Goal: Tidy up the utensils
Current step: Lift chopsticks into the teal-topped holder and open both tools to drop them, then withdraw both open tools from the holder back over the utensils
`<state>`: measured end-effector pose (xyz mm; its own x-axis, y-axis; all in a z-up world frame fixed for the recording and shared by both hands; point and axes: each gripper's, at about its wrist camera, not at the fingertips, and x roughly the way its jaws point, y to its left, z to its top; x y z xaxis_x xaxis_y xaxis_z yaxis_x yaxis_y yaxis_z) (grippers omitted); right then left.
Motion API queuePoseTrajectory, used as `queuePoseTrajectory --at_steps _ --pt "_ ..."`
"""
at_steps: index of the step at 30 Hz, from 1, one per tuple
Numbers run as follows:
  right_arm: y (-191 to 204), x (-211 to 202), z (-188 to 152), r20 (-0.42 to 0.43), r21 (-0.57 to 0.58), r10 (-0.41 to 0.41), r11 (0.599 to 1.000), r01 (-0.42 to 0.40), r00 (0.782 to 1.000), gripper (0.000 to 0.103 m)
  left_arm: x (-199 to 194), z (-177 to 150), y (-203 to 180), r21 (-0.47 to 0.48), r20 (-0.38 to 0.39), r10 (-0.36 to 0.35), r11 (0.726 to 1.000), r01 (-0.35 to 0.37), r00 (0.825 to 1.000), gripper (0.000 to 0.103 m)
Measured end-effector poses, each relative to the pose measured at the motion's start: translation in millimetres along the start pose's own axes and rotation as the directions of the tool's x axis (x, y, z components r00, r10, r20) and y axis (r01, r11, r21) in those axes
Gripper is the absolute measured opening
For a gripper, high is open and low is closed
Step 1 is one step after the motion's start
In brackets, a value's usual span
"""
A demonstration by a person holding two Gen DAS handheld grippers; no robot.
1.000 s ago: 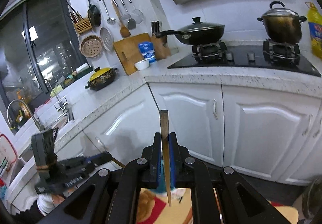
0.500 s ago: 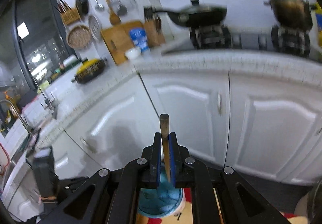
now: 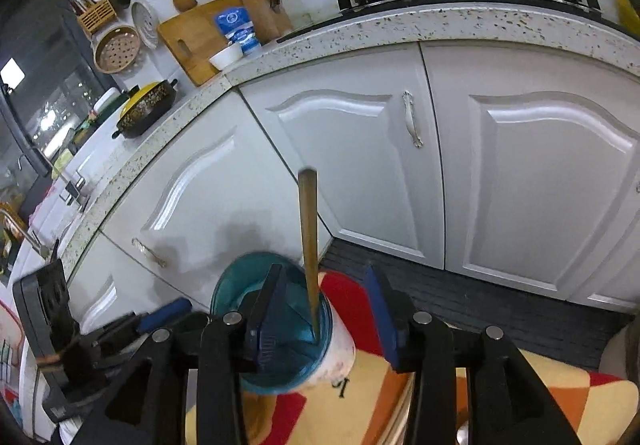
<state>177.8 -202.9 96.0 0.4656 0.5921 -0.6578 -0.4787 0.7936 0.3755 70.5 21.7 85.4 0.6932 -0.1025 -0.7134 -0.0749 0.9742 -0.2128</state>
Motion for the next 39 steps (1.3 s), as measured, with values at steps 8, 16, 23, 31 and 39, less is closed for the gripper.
queuePoseTrajectory --at_steps 8,16,23,31,39 --pt "-1 -18 -29 -0.001 -0.01 -0.04 0.999 0.04 0.999 0.044 -21 -9 -8 -0.001 0.038 0.015 1.0 -0.015 0.999 0.043" --pt "0 -39 -54 0.024 -0.022 -0.118 0.993 0.118 0.993 0.044 -36 -22 -27 0.035 0.055 0.038 0.999 -0.04 0.998 0.044" --pt "4 -59 -73 0.046 -0.043 -0.175 0.983 0.177 0.984 0.045 -47 -33 -44 0.057 0.074 0.034 0.998 -0.038 0.997 0.044" --pt "-3 -83 -96 0.052 -0.029 -0.206 0.978 0.208 0.977 0.053 -56 -50 -67 0.099 0.085 0.037 0.994 -0.045 0.996 0.045" --pt "-16 -103 -116 0.049 -0.009 -0.25 0.968 0.251 0.967 0.053 -60 -63 -82 0.109 0.078 0.02 0.994 -0.029 0.997 0.045"
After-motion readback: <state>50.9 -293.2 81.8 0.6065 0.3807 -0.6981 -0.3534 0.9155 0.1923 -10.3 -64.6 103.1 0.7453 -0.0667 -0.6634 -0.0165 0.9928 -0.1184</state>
